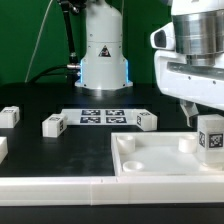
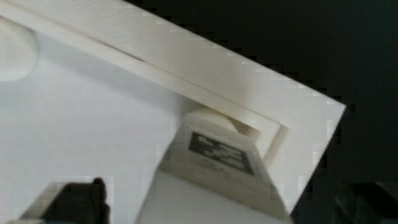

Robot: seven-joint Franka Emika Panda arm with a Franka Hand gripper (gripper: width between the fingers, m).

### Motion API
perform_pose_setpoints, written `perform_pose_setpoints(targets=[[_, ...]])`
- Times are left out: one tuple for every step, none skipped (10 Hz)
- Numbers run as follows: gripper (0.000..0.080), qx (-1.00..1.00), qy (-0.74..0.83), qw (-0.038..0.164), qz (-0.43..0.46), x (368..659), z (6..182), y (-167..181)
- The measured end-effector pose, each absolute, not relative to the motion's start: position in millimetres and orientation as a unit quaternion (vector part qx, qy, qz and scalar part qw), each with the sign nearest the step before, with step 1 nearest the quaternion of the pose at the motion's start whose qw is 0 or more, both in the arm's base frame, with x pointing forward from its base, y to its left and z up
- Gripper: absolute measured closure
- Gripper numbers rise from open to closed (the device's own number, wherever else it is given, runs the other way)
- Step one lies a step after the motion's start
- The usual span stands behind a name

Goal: Assemble one leg

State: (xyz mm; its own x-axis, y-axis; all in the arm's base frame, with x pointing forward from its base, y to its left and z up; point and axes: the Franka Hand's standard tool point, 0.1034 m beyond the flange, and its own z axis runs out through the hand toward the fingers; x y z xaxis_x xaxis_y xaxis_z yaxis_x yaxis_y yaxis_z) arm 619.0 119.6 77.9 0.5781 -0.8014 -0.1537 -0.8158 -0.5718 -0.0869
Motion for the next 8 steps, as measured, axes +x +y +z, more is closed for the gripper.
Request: perform_pose_setpoints(targets=[[0.0151, -0.906, 0.414, 0.073, 0.048, 617.9, 78.3, 120.7], [0.0151, -0.931, 0.358, 0.063, 0.04, 617.4, 78.6, 121.9], [0.0151, -0.948, 0.312, 0.05, 0.03, 616.6, 79.6, 125.5], [0.0151, -0.962, 0.267, 0.047, 0.019, 617.0, 79.9, 127.0], [0.0151, -0.978, 0.204, 0.045, 0.004, 618.1, 78.8, 126.4], [0.0151, -0.987, 0.154, 0.045, -0.01, 618.7, 76.6, 125.3], [0.0151, -0.993, 0.107, 0.044, -0.014, 618.5, 74.9, 122.3], [0.0151, -0.997, 0.055, 0.043, -0.015, 619.1, 74.1, 117.9]])
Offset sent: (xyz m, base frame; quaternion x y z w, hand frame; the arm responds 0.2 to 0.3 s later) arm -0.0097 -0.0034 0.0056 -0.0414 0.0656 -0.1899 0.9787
